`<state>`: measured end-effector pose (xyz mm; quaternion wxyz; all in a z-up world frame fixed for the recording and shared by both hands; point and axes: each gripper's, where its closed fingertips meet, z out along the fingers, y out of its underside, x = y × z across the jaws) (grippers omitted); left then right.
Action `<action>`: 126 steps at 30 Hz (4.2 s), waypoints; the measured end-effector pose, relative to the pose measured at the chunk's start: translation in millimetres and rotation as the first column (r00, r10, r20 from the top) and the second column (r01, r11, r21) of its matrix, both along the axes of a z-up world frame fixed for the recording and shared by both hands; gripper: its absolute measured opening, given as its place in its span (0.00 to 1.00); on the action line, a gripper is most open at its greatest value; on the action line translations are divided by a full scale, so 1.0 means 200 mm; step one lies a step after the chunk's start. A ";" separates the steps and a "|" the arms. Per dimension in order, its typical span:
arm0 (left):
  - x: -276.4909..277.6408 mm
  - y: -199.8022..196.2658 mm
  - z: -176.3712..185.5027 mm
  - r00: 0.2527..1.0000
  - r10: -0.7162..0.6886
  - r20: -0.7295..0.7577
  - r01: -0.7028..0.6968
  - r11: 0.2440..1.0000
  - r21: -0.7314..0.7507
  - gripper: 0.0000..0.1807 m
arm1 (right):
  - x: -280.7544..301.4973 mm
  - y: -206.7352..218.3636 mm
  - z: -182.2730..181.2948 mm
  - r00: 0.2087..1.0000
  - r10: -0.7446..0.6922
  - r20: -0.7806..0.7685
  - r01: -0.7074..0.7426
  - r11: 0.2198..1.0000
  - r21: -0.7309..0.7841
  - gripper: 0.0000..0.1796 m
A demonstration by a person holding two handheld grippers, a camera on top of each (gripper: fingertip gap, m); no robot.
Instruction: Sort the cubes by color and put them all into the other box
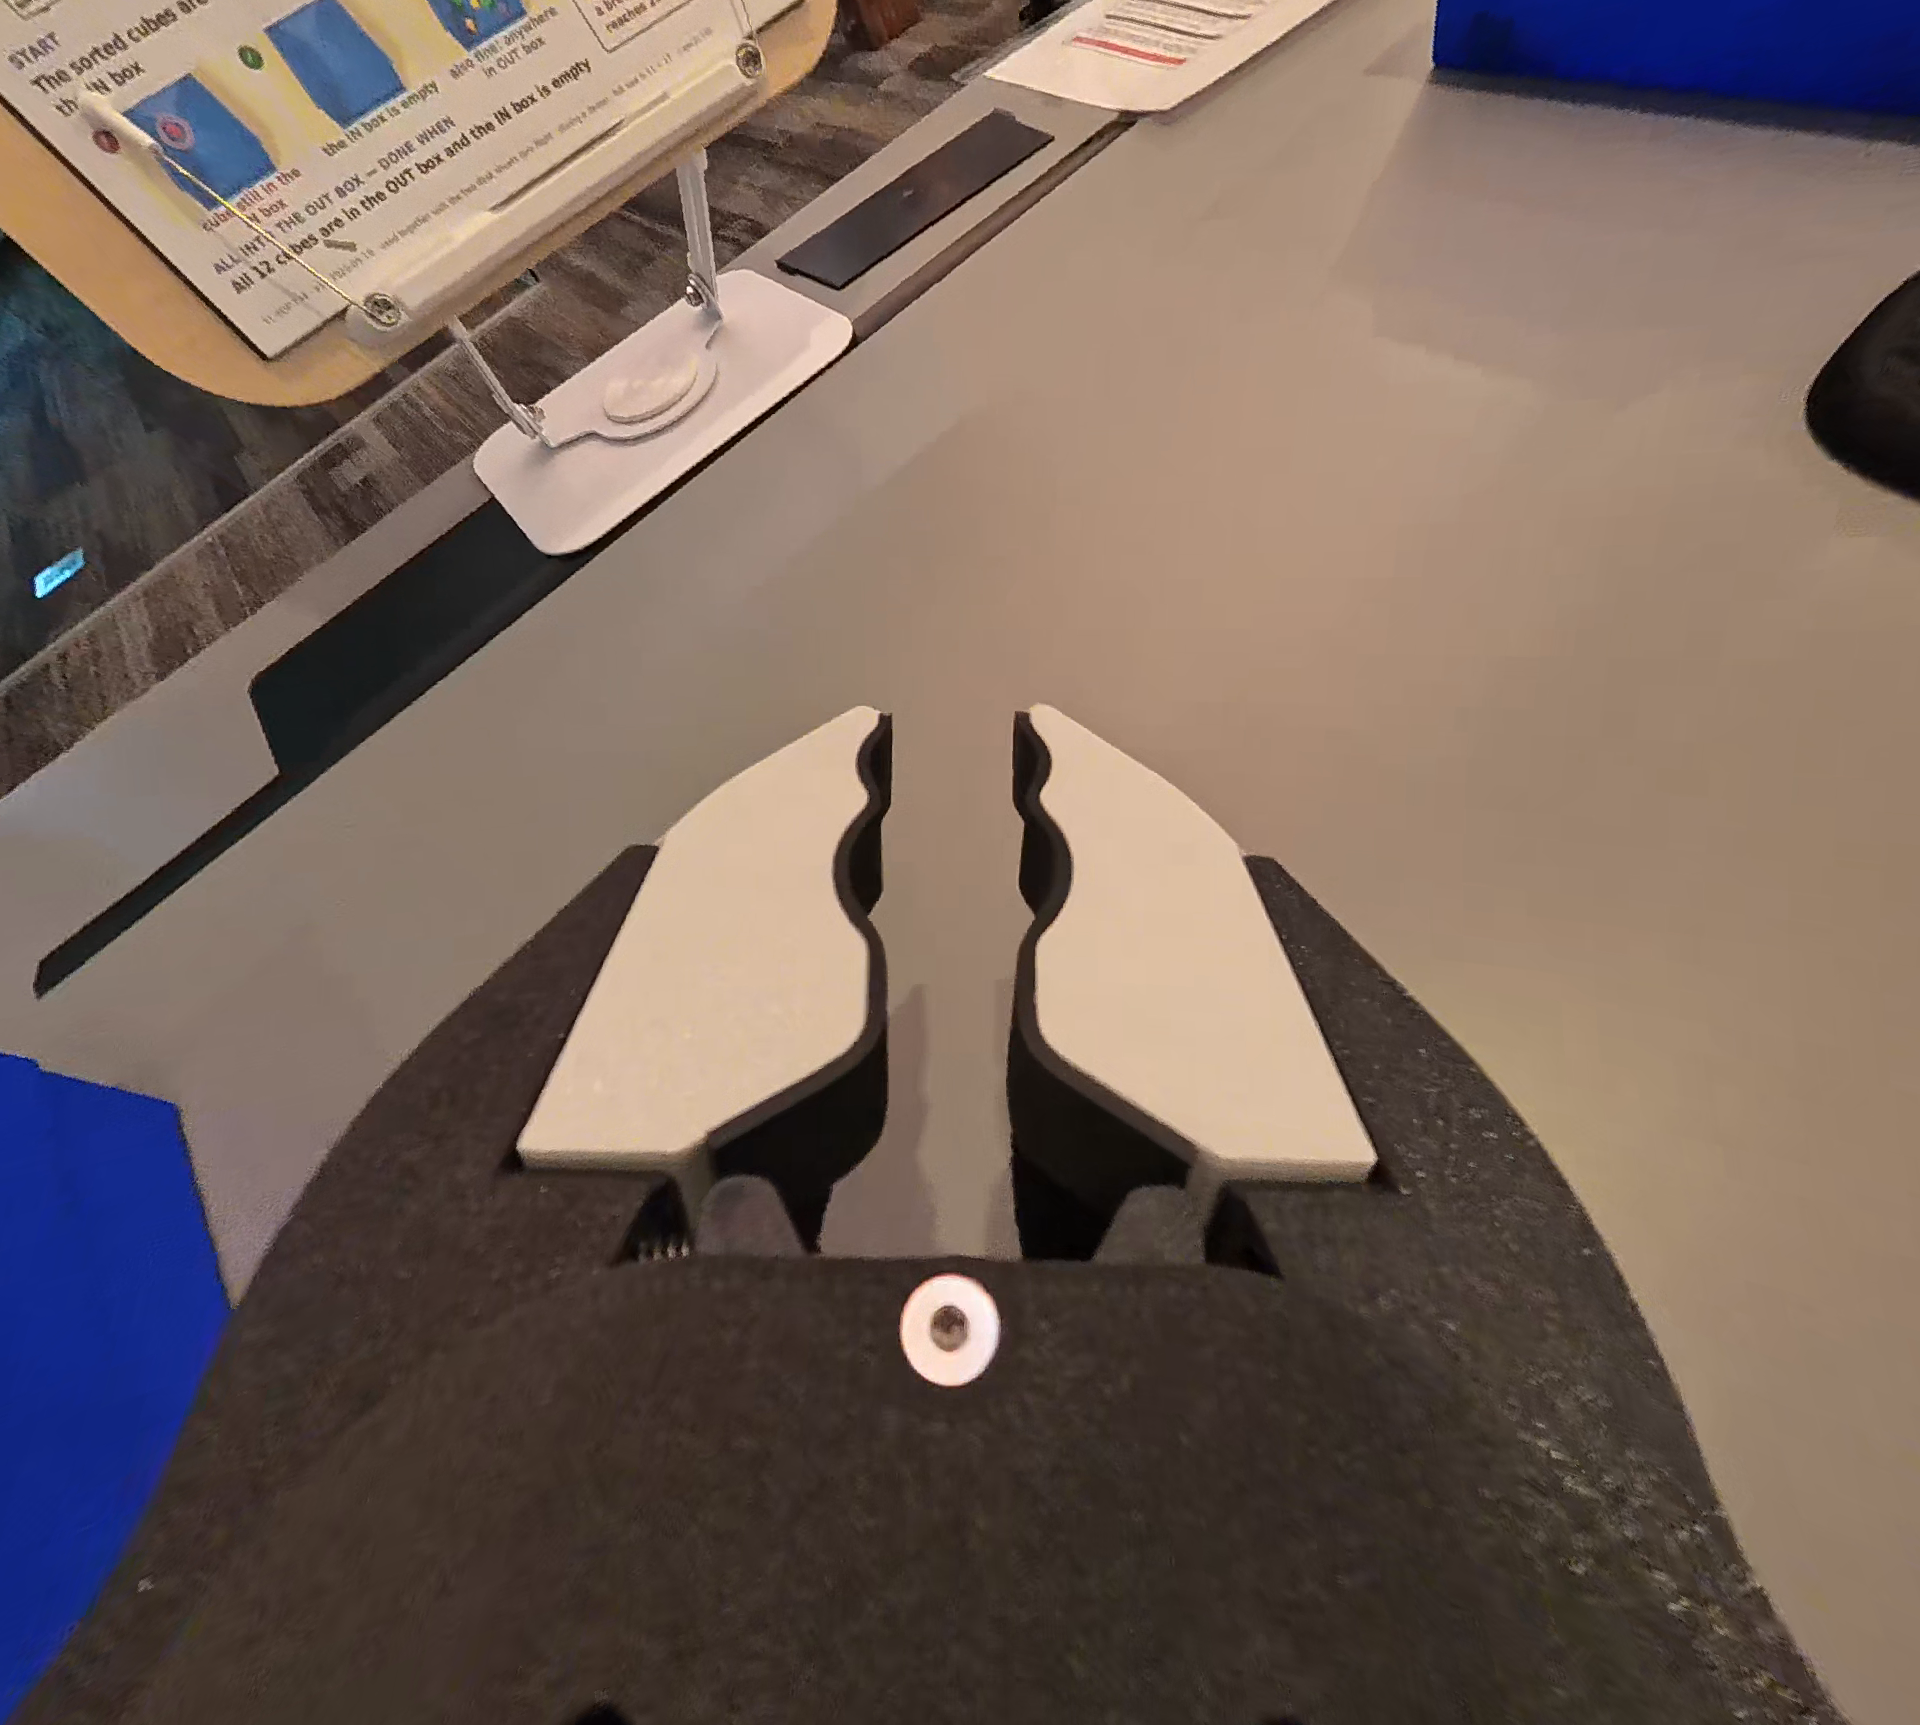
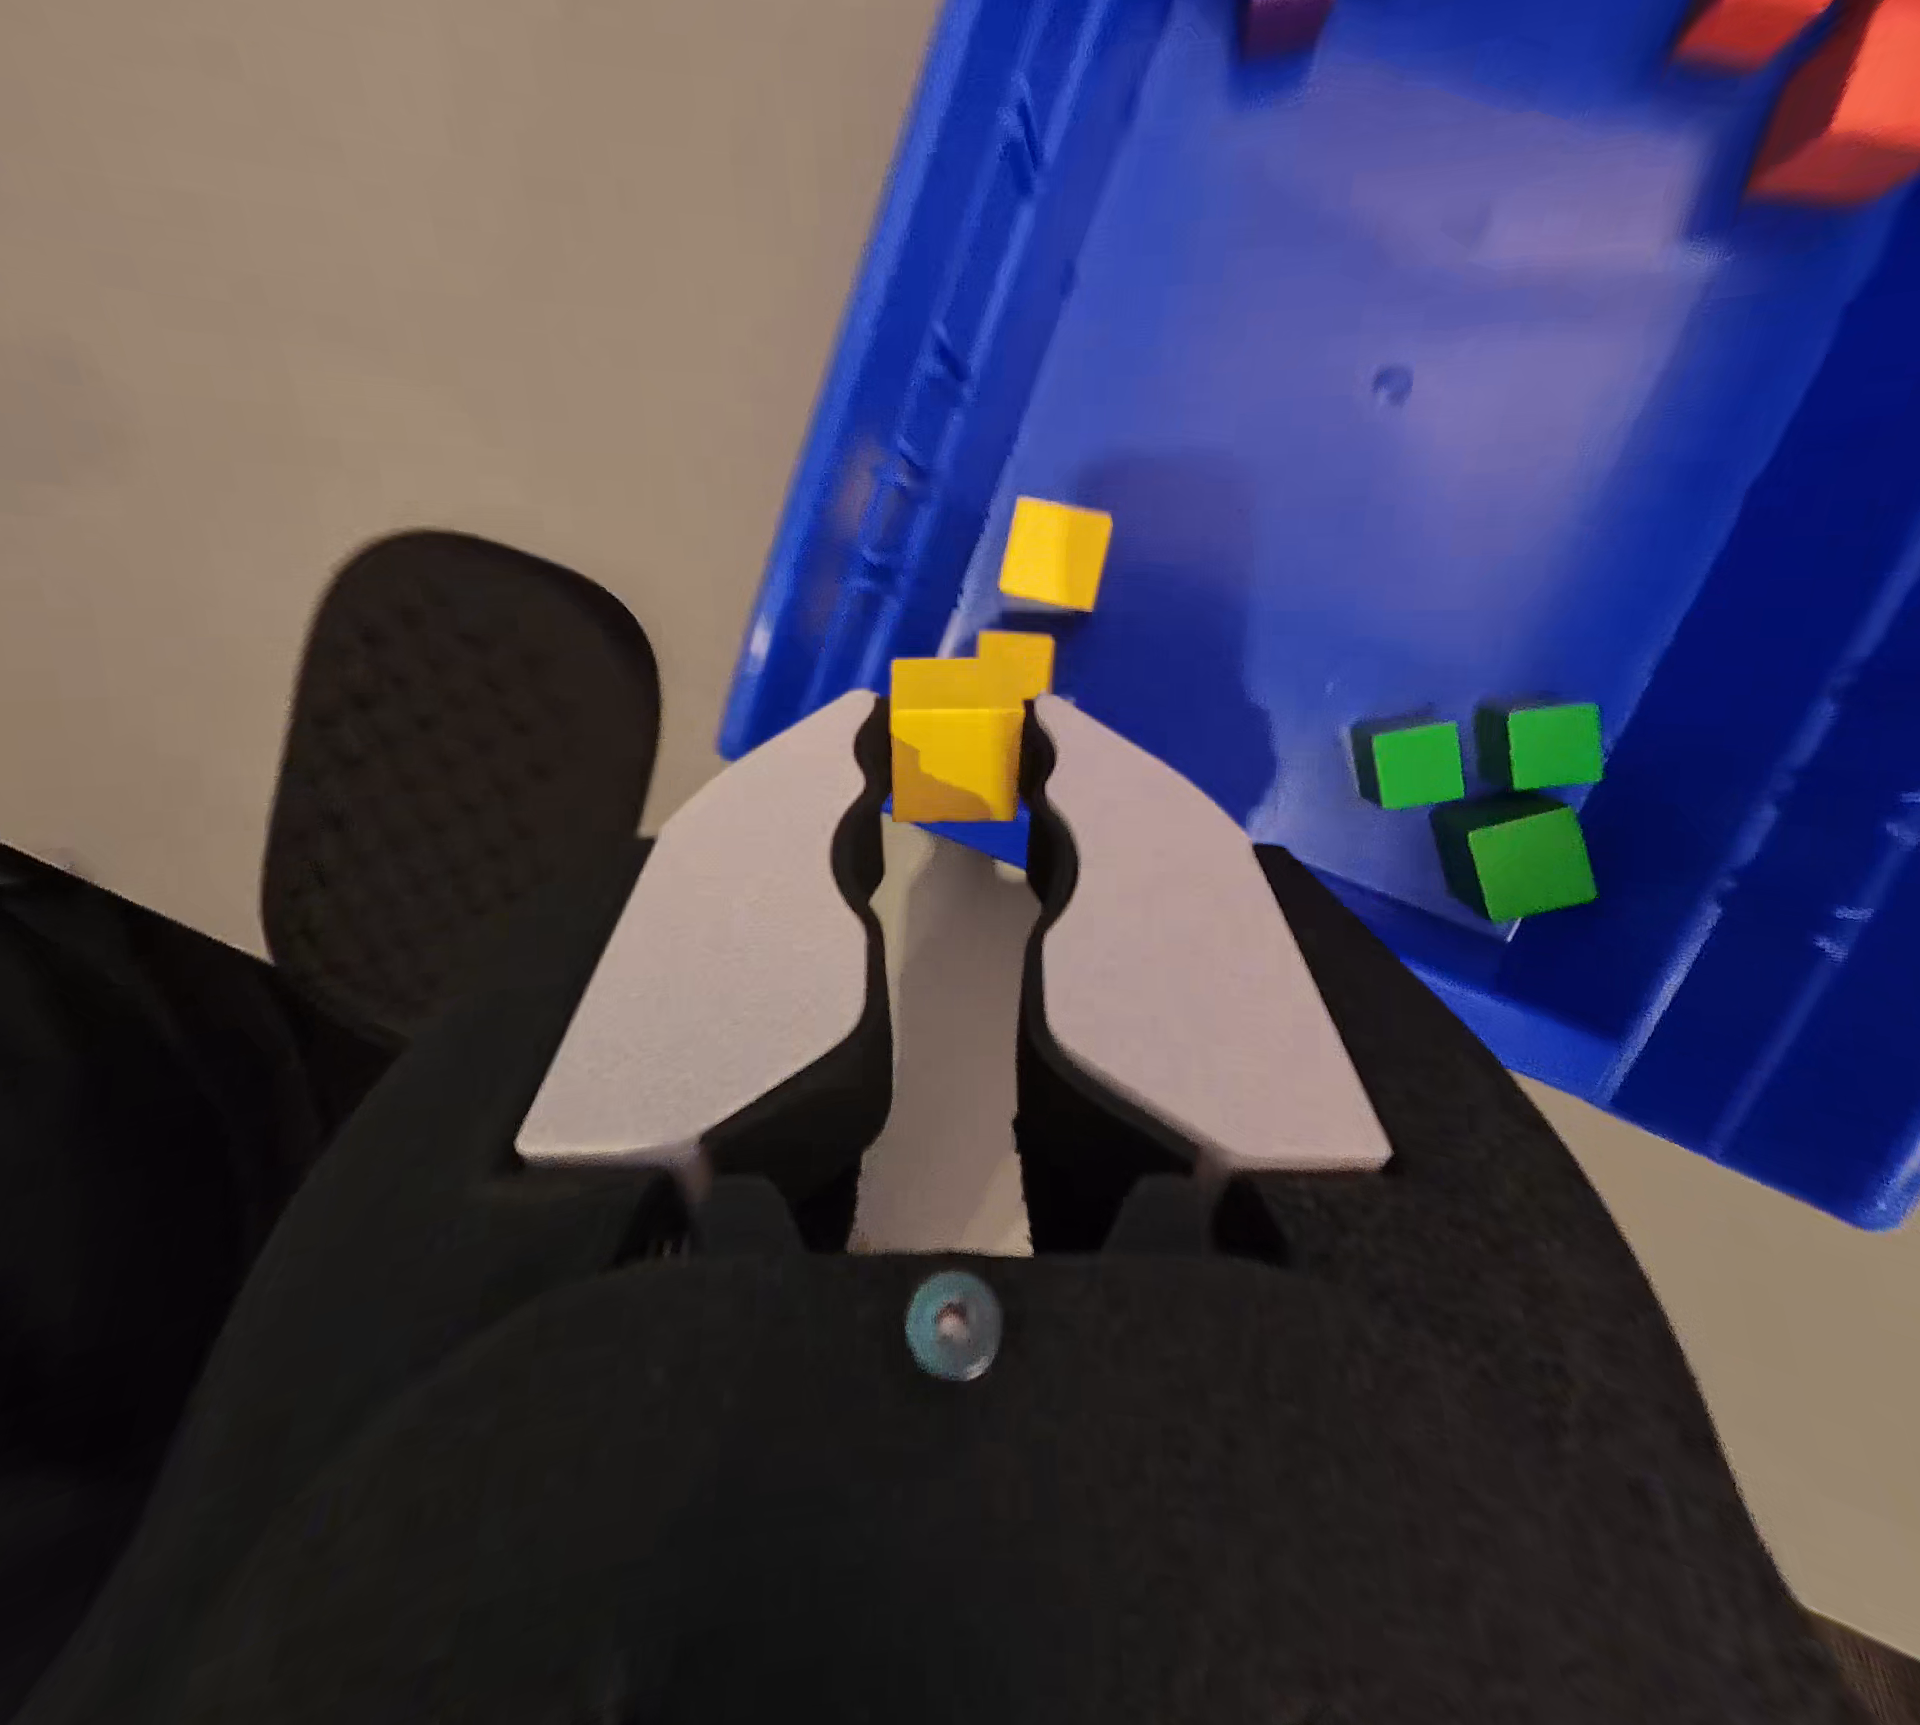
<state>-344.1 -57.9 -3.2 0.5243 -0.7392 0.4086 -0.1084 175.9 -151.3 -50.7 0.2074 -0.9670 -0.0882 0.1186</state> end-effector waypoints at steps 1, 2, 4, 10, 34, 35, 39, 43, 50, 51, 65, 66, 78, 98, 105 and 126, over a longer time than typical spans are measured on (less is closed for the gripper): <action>0.01 0.00 0.01 1.000 0.008 0.008 -0.008 1.000 -0.004 0.12 | 0.02 -0.01 -0.06 1.000 0.008 0.006 -0.008 0.999 -0.051 0.13; 0.01 0.01 0.02 1.000 0.016 0.013 -0.016 1.000 -0.007 0.11 | 0.04 -0.02 -0.13 1.000 0.019 0.015 -0.018 0.995 -0.102 0.13; 0.03 0.01 0.03 1.000 0.029 0.011 -0.029 1.000 -0.006 0.11 | 0.06 -0.03 -0.23 0.998 0.053 0.038 -0.044 0.978 -0.205 0.13; 0.10 0.01 0.03 0.998 0.046 -0.037 -0.046 0.999 -0.004 0.10 | 0.13 0.01 -0.38 0.991 0.112 0.080 -0.078 0.936 -0.343 0.13; 0.11 0.00 0.00 0.995 0.073 -0.065 -0.074 0.997 -0.013 0.10 | 0.11 0.01 -0.39 0.989 0.146 0.021 -0.129 0.922 -0.366 0.14; 0.10 0.00 0.01 0.995 0.079 -0.064 -0.080 0.997 -0.010 0.10 | 0.12 0.00 -0.32 0.991 0.132 0.022 -0.118 0.938 -0.325 0.14; 0.07 -0.02 0.05 0.995 0.089 -0.051 -0.088 0.996 0.005 0.10 | 0.21 0.04 0.13 0.996 0.071 0.062 -0.073 0.997 0.025 0.14; 0.05 -0.01 0.04 0.995 0.095 -0.041 -0.095 0.995 0.019 0.10 | 0.33 0.10 0.53 0.996 0.053 0.068 -0.078 0.895 0.439 0.17; -0.34 0.15 0.05 0.871 0.456 -0.182 -0.437 0.889 0.133 0.12 | 0.87 0.25 0.22 0.948 -0.273 0.163 0.196 0.905 0.377 0.23; -0.45 0.17 0.07 0.817 0.539 -0.205 -0.510 0.841 0.178 0.16 | 0.87 0.27 0.14 0.952 -0.270 0.144 0.214 0.924 0.317 0.24; -1.11 -0.01 -0.06 0.559 0.802 -0.212 -0.819 0.573 0.008 0.31 | 0.88 0.39 -0.27 0.931 -0.270 0.245 0.294 0.953 -0.067 0.05; -1.13 -0.01 -0.08 0.552 0.806 -0.213 -0.826 0.563 -0.011 0.31 | 0.88 0.39 -0.27 0.932 -0.274 0.237 0.298 0.952 -0.074 0.04; -1.33 0.16 -0.26 0.443 0.847 -0.295 -0.896 0.431 -0.106 0.31 | 0.87 0.39 -0.27 0.942 -0.303 0.145 0.317 0.945 -0.081 0.01; -1.26 0.32 -0.41 0.599 0.764 -0.240 -0.793 0.525 -0.308 0.02 | 0.86 0.38 -0.27 0.947 -0.291 0.138 0.304 0.949 -0.080 0.02; -0.98 0.34 -0.42 0.652 0.685 -0.325 -0.758 0.596 -0.265 0.03 | 0.86 0.38 -0.26 0.948 -0.294 0.123 0.306 0.948 -0.093 0.02; 0.45 0.07 -0.44 0.853 0.343 -0.394 -0.437 0.882 -0.179 0.07 | 0.75 0.42 -0.31 0.937 -0.316 0.148 0.341 0.919 -0.199 0.03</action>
